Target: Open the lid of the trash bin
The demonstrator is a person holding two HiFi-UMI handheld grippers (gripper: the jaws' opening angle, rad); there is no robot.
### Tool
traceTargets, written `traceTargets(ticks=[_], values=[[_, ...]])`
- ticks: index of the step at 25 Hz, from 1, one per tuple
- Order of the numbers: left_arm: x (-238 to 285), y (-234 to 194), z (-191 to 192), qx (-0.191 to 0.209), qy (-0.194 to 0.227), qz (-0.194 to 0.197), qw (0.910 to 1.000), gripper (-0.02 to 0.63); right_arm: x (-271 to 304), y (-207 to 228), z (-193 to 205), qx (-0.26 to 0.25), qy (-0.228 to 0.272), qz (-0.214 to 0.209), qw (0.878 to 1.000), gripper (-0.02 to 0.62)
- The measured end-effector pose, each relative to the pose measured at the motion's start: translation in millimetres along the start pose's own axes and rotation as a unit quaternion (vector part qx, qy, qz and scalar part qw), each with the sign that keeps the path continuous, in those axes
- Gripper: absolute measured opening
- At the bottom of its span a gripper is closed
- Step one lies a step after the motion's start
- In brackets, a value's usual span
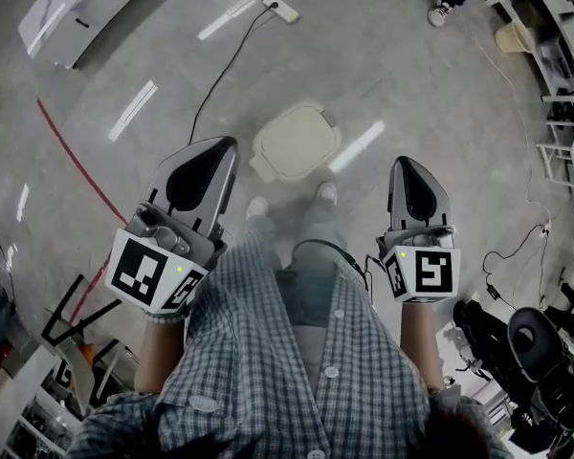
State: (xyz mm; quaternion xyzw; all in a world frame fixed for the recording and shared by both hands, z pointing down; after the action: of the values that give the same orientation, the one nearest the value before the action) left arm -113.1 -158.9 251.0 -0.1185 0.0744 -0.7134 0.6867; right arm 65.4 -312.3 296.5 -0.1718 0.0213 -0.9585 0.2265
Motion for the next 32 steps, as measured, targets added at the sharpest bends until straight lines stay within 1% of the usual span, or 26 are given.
traceTargets(ticks=[3,6,9,12,15,18,20,22,23,26,28,30,32], values=[[2.2,2.4,15.0,-0.012,-0.014,-0.019,0.9996,-0.003,8.8,8.6,22.5,-0.001,-0.023,-0.019,1.000,0.017],[4.9,8.1,32.9,-0.012,-0.028,-0.046,0.9985,-0.003,18.5,18.6,48.3,0.004,-0.039,-0.053,0.998,0.017],[6.2,16.1,56.4,-0.007,-0.052,-0.064,0.9966,-0.003,33.6,28.7,72.2,0.008,-0.055,-0.082,0.995,0.017],[6.9,18.0,81.3,-0.020,-0.080,-0.074,0.9939,-0.003,56.5,37.1,94.5,-0.004,-0.071,-0.097,0.993,0.017],[11.6,18.8,101.0,-0.026,-0.097,-0.077,0.9920,-0.002,74.2,36.4,122.9,-0.004,-0.080,-0.118,0.990,0.017],[15.0,19.0,118.3,-0.031,-0.103,-0.081,0.9908,-0.003,85.1,26.9,152.4,-0.013,-0.094,-0.143,0.985,0.017],[17.6,20.2,128.5,-0.040,-0.099,-0.084,0.9907,-0.003,91.8,21.3,171.9,-0.020,-0.103,-0.160,0.981,0.017],[23.4,23.5,136.1,-0.052,-0.086,-0.079,0.9918,-0.003,98.9,18.2,193.0,-0.023,-0.113,-0.173,0.978,0.017],[25.5,24.7,141.8,-0.055,-0.086,-0.076,0.9919,-0.003,102.8,17.8,203.8,-0.022,-0.119,-0.176,0.977,0.017],[23.9,21.7,169.4,-0.056,-0.125,-0.080,0.9873,-0.003,118.0,18.6,231.4,-0.022,-0.135,-0.184,0.973,0.017],[25.4,17.5,182.0,-0.060,-0.136,-0.086,0.9852,-0.003,130.0,17.9,247.4,-0.046,-0.142,-0.191,0.970,0.017],[27.0,16.8,191.7,-0.066,-0.139,-0.092,0.9839,-0.003,137.9,13.9,264.7,-0.087,-0.153,-0.206,0.963,0.017],[30.6,17.6,200.2,-0.071,-0.142,-0.094,0.9828,-0.002,146.7,11.7,281.4,-0.105,-0.167,-0.217,0.956,0.017]])
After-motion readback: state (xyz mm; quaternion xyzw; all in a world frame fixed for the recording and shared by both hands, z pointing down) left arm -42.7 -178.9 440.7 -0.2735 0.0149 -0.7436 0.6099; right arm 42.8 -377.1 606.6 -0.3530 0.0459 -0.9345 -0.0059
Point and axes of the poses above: the fingertips, and each gripper's own axes: x forward along the fingers, y to its right, z out of its underside, the point moved 1 cm from there along -x, backward along the fingers, and after that the axes turned 4 degrees about y, right-handed, at the moved point
